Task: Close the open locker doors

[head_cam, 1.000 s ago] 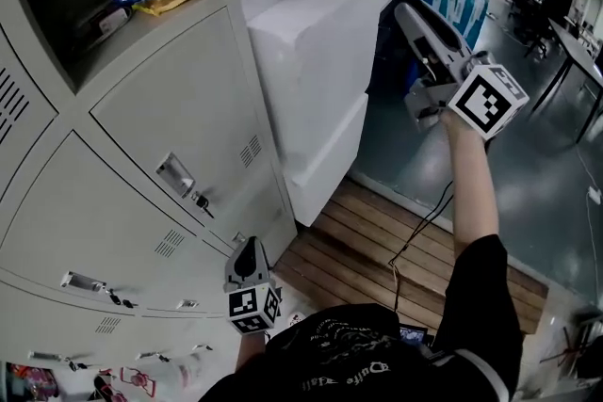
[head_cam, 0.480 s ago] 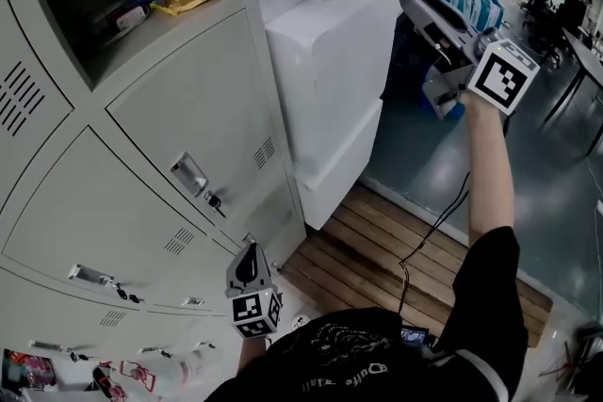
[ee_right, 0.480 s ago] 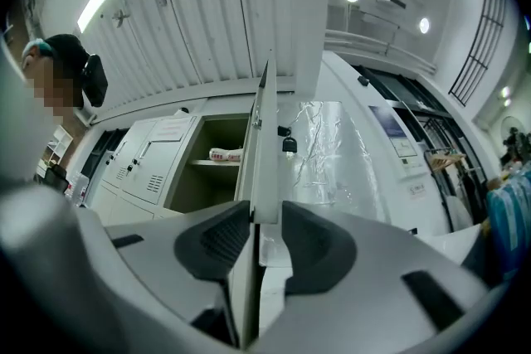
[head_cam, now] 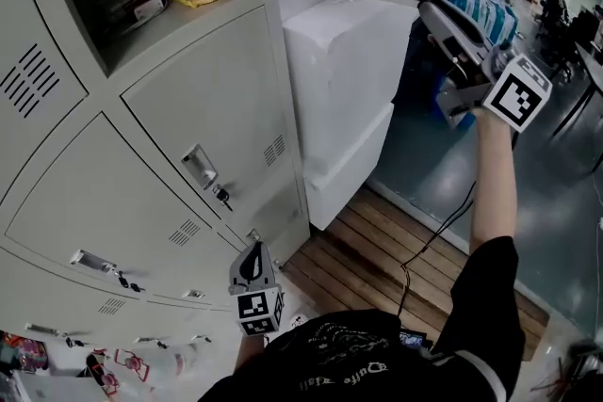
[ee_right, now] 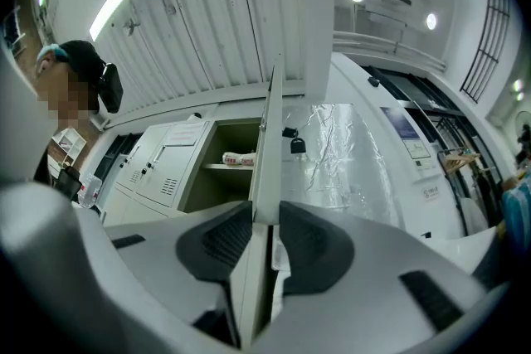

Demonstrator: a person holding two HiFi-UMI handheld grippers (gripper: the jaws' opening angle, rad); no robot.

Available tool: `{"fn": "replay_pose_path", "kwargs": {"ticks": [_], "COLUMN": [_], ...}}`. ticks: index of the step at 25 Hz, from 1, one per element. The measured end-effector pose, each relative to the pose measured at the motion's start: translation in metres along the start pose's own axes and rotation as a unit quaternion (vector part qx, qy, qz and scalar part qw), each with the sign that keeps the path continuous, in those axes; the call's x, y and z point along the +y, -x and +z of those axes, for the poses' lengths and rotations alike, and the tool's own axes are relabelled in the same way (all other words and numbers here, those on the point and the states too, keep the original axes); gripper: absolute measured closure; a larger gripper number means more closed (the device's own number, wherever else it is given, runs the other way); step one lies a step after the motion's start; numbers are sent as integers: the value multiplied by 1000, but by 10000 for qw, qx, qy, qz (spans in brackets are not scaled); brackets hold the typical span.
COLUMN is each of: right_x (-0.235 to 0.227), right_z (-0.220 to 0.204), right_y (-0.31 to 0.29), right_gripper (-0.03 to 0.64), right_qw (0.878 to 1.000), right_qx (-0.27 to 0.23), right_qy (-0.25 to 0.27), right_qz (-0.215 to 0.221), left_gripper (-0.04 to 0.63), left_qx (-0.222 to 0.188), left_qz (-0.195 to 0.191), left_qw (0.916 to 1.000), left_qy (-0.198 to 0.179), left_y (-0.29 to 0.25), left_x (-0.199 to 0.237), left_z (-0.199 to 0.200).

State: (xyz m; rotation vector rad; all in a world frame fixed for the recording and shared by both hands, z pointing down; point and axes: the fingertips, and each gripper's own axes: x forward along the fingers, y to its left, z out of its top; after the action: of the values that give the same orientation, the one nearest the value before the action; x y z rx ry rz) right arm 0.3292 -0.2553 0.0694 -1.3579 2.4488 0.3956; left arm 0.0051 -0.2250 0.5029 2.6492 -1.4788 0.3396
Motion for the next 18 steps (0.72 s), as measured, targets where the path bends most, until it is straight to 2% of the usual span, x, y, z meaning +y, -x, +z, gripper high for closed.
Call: {"fn": "replay_pose_path", "kwargs": {"ticks": [5,12,18], "right_x": [22,46,68], "right_z": [3,6,7], "right_y": [3,5,6], "right_gripper": [520,523,517], "right_qw": [9982,9948,9879], "right_qx": [-143,-456,-690], "right_qy": [-195,-268,-436], "right_qz": [551,875,1316], "left_gripper": [588,588,588], "left_qx": [36,107,258], "left_qz": [-99,-286,-135], "left_qw": [9999,9995,9992], "left_qy": [17,13,261], "left_y": [2,6,15], "left_x": [-10,-27,-17], "left_z": [-4,-9,-21]}}
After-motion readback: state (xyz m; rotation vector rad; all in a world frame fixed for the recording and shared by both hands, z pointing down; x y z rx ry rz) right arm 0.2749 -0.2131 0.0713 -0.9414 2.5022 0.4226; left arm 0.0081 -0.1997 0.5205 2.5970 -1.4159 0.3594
